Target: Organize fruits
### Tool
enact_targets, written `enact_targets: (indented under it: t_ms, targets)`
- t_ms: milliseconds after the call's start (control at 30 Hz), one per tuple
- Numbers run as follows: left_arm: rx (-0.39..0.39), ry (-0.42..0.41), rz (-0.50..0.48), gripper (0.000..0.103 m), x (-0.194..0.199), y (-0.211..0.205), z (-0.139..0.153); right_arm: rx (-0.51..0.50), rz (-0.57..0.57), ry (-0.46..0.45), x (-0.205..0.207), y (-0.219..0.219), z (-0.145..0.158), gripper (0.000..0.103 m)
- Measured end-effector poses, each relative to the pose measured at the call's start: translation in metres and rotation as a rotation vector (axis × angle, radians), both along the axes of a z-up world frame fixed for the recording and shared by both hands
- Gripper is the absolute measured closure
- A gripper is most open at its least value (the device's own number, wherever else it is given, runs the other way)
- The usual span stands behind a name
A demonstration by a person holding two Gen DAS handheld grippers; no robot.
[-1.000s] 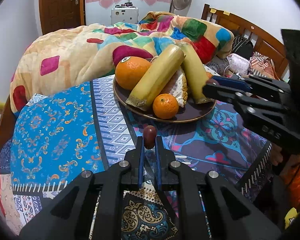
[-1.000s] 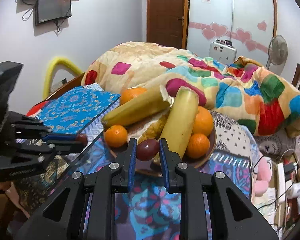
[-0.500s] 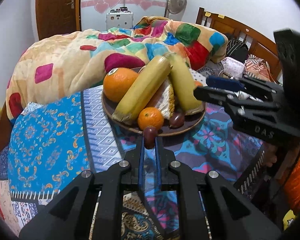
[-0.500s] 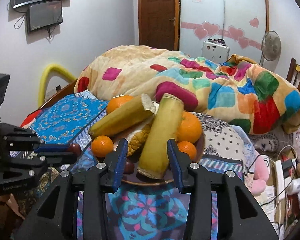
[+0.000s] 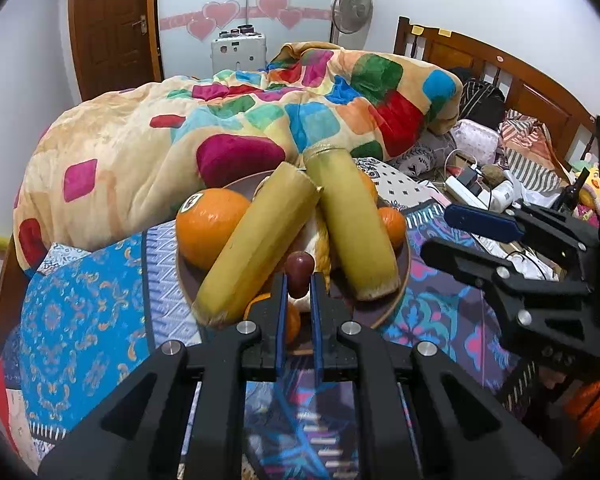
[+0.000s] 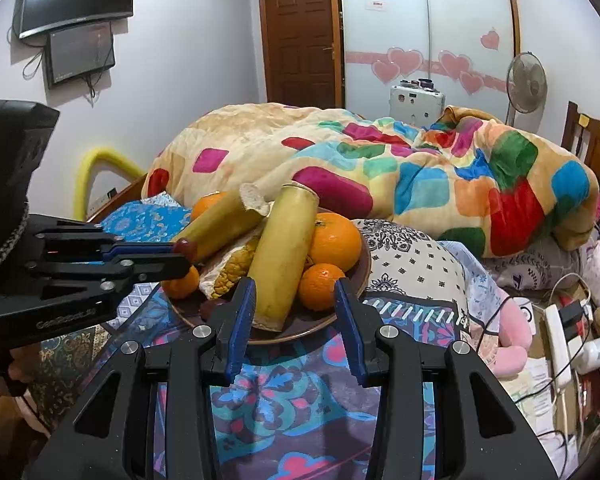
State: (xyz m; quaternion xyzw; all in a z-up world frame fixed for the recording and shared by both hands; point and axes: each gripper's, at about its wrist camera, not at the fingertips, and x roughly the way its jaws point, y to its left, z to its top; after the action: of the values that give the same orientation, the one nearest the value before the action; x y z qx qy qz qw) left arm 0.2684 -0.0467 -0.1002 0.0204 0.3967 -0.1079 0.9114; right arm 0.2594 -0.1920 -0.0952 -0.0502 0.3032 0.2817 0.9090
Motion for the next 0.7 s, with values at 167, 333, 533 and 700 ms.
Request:
enact_targets:
  t_ms: [167,333,533,700]
  targets:
    - [0.01,0.032,-0.008,0.079,0.009,-0.008,-0.009,0.018,0.003,0.003,0.0,-0.005,-0.001,0.066]
    - [0.011,0.021,-0.012,0.07,0.006,-0.013,-0.008,0.017,0.011,-0.002,-0.002,-0.006,0.0,0.066]
    - [-0.005,-0.022,0.006,0.07,-0.016,-0.007,0.011,0.026,-0.002,-0.021,-0.014,-0.012,0.012,0.066]
    - [-0.049,-0.088,0.036,0.07,-0.048,0.004,0.042,0.039,-0.016,-0.059,-0.035,-0.019,0.034,0.066]
